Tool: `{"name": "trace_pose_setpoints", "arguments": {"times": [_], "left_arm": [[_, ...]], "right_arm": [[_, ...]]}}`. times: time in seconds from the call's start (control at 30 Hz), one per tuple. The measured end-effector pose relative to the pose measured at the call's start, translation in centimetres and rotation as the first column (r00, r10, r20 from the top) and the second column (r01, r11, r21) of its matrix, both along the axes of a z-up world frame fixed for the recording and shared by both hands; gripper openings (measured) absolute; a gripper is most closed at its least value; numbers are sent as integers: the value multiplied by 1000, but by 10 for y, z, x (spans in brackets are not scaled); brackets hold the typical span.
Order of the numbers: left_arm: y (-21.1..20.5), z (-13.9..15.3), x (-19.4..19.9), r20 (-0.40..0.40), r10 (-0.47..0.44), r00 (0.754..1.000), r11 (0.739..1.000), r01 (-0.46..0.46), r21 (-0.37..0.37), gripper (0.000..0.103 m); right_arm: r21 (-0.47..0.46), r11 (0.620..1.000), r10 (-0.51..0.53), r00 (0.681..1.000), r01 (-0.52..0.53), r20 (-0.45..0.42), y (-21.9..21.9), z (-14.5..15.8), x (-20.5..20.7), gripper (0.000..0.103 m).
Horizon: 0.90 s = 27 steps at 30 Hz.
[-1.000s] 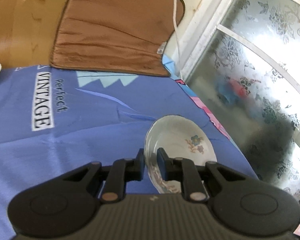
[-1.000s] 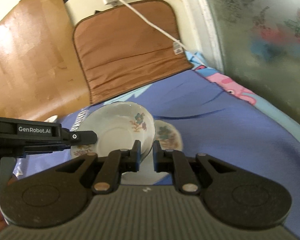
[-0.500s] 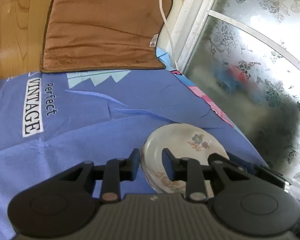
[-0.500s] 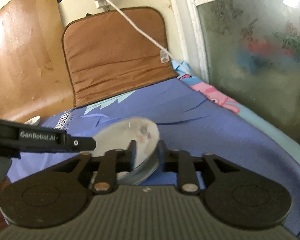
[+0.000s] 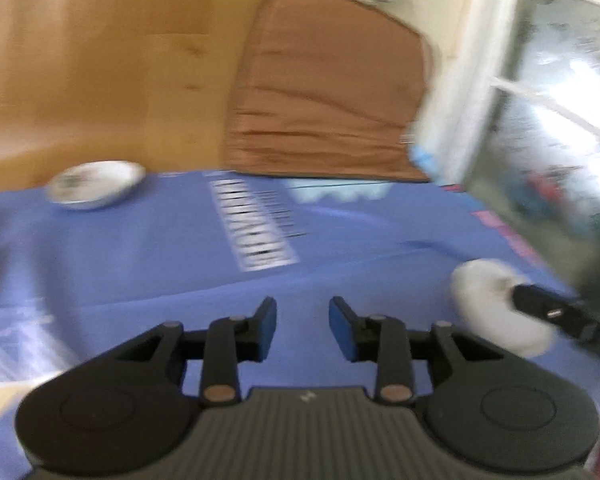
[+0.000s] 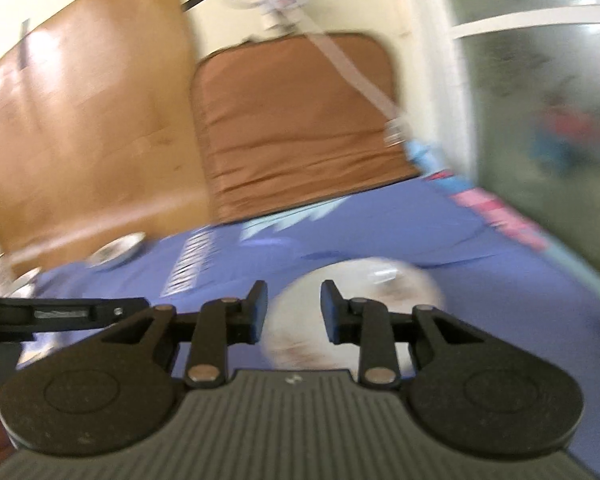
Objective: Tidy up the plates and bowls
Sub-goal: 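Open the right tool and withdraw it from the plate stack, then move the right tool to the small flowered saucer and grasp its rim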
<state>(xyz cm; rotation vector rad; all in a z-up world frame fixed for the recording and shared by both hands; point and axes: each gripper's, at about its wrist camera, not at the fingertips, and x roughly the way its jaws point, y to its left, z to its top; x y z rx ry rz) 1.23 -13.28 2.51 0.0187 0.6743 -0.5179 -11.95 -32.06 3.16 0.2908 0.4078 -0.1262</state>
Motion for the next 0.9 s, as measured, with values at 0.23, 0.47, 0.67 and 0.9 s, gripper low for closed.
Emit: {"name": "trace_pose_setpoints", "arguments": {"times": [0.23,0.47,0.67,0.9], "left_arm": [[91,-18,16,-23,179,983,983,-178,53,32],[151,-20,14,16,255,967,965,-256,59,35],[183,-29,11,11,286,958,958,-286,-5,38],[199,-26,5,13,301,954,949,-298,-104,42]], "right_arm": [[94,971,228,969,-219,-99,57,-7,37,33],[123,936,348,918,-329,-192,110,-19,67,33],[132,912,409,881,-388,-237,144,-25,88,34],[120,909,416,874,-398,-250,164,-23,104,34]]}}
